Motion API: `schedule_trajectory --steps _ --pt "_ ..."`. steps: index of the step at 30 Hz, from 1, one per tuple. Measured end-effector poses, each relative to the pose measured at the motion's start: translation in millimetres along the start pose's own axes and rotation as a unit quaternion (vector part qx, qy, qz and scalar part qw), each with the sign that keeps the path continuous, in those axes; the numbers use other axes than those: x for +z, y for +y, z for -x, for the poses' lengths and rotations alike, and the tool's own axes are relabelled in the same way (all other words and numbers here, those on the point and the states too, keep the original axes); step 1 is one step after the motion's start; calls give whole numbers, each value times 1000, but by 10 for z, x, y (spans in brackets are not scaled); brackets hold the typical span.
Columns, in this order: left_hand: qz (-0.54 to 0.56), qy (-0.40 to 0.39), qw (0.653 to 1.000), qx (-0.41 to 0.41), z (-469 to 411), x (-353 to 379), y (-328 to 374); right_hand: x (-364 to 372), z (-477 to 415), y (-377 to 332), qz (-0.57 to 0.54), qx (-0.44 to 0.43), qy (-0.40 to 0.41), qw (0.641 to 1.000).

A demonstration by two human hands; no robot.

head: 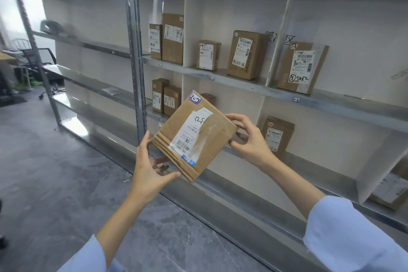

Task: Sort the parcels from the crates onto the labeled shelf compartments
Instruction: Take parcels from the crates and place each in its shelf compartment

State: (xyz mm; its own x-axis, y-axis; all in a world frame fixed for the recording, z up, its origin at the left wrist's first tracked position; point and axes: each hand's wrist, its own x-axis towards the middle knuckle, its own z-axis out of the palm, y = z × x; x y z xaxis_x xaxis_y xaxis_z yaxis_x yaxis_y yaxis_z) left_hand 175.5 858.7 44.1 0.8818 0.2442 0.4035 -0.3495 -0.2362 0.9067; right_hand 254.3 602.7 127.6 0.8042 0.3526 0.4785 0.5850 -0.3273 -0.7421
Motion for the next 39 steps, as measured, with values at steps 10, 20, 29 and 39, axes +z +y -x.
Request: schedule_trajectory --steps 10,20,29,39 --pt "84 27 996 -25 80 55 -104 147 -7 -19 -14 -14 16 1000" --pt "59 35 997 -42 153 -57 -148 338 -103 -82 -101 43 14 994" --pt "0 51 998 -22 209 -86 -150 497 -51 -124 -134 107 -54 984" --pt "-21 32 999 -24 157 -159 -247 650 -5 98 -107 125 -88 982"
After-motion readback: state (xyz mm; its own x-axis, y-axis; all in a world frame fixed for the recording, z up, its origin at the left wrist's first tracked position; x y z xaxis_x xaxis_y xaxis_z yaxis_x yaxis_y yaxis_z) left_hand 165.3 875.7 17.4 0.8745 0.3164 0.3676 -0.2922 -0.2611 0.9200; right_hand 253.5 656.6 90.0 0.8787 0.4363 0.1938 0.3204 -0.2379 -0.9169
